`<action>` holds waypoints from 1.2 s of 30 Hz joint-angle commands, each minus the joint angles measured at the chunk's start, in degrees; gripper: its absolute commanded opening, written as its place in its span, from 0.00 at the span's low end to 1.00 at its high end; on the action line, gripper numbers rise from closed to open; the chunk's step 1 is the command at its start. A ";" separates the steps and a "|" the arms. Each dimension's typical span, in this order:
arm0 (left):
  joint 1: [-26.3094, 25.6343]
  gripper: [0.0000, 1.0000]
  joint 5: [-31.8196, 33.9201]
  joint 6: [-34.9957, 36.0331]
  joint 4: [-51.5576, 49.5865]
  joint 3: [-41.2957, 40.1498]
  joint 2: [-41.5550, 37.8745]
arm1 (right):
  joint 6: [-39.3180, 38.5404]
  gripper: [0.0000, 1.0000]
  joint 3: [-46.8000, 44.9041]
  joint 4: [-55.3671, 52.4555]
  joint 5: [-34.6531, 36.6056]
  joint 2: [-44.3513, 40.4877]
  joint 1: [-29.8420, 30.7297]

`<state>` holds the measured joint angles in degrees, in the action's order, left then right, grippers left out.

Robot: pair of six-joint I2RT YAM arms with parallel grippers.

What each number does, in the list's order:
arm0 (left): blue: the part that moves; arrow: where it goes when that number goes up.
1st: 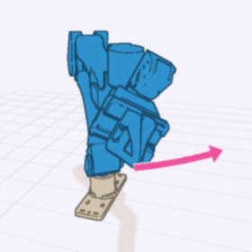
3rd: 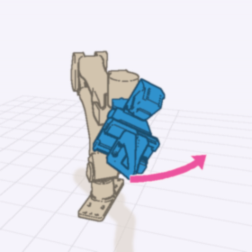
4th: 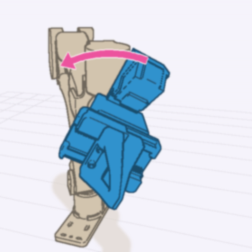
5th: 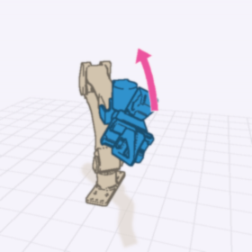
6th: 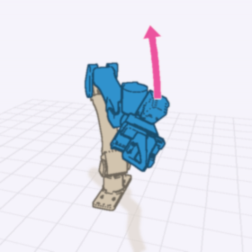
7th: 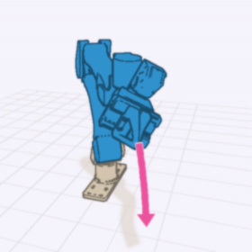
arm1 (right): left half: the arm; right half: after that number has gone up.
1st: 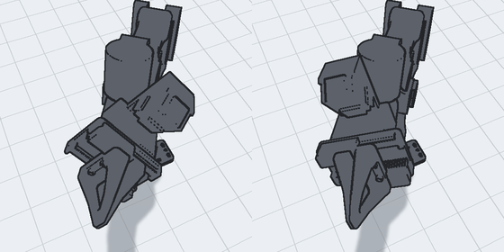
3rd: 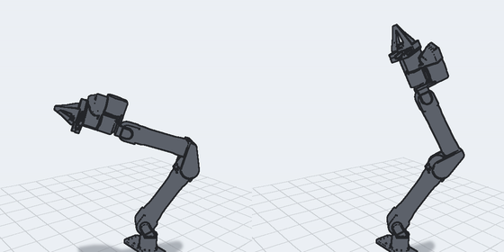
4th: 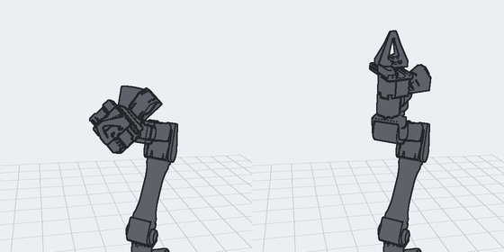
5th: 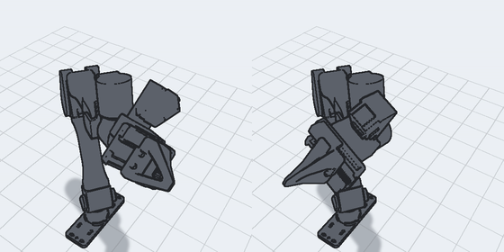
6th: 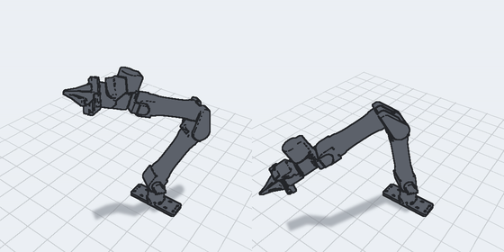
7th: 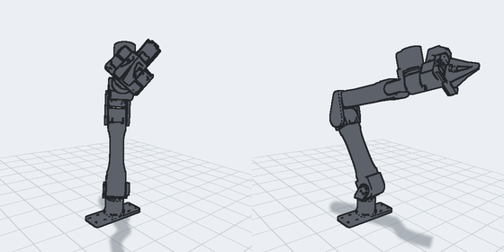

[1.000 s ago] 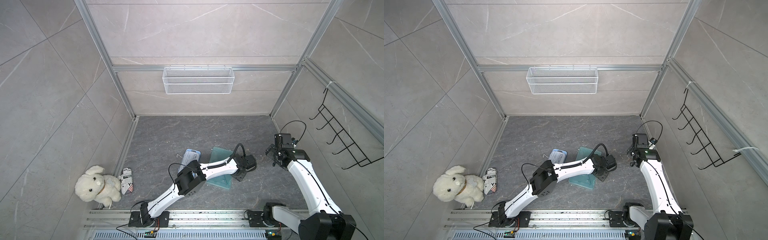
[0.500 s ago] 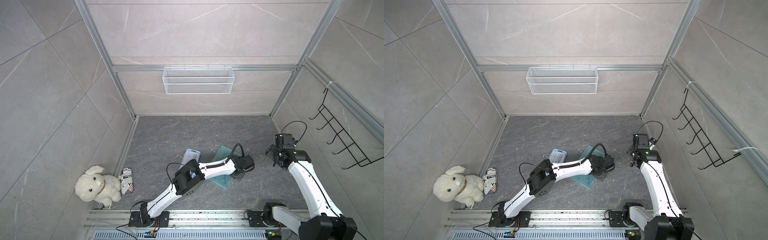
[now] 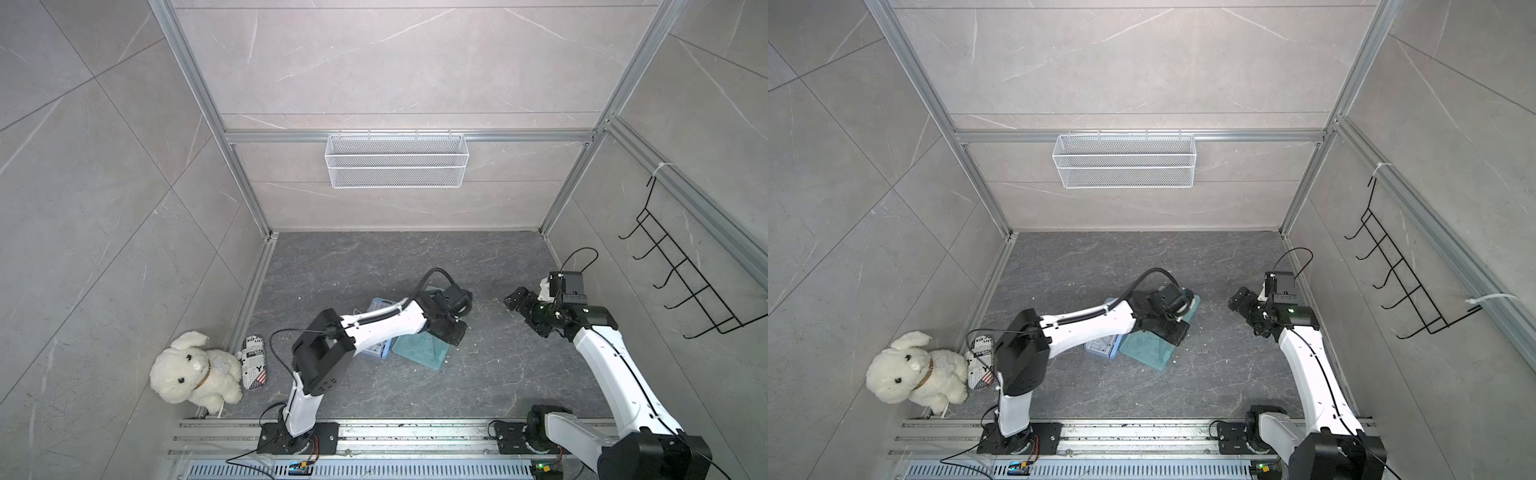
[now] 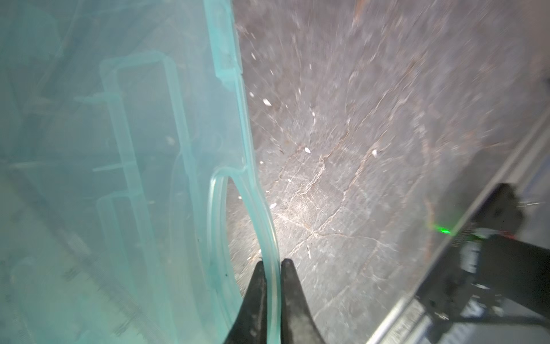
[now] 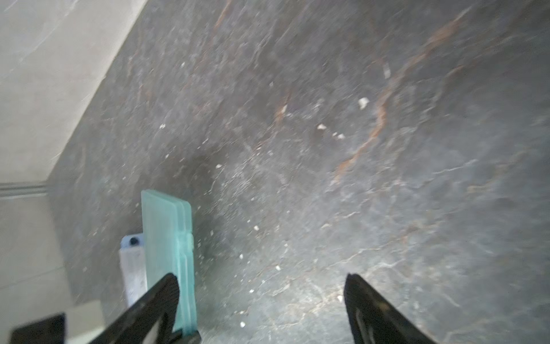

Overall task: Open the ruler set and take out the ruler
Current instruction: Pick up the ruler set box at the center of the board.

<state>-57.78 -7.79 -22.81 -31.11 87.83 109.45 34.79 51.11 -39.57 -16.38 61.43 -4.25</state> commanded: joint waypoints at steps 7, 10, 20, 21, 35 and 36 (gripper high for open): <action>6.62 0.00 -15.46 0.30 10.73 -5.63 -8.20 | 9.30 0.87 -7.62 17.79 -24.54 -1.64 -0.01; 6.70 0.00 -16.68 -0.05 11.95 -5.92 -7.98 | 13.89 0.85 -10.09 25.31 -26.95 -1.44 0.10; 6.63 0.00 -20.03 -2.39 14.42 -6.27 -6.60 | 17.51 0.73 -9.19 33.55 -22.43 5.21 7.34; 6.63 0.00 -20.22 -2.63 14.56 -6.18 -6.40 | 17.68 0.71 -8.85 34.17 -21.77 6.49 8.63; 6.11 0.00 -20.29 -3.46 14.46 -5.85 -4.38 | 16.72 0.53 -4.86 33.24 -17.43 10.83 12.39; 6.09 0.00 -20.32 -3.52 14.47 -5.68 -4.12 | 16.81 0.52 -4.67 33.32 -17.28 11.10 12.42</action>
<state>-51.31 -25.91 -26.22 -19.16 80.64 105.27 52.07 44.80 -6.52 -34.94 71.26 7.66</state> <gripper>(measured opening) 0.097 0.527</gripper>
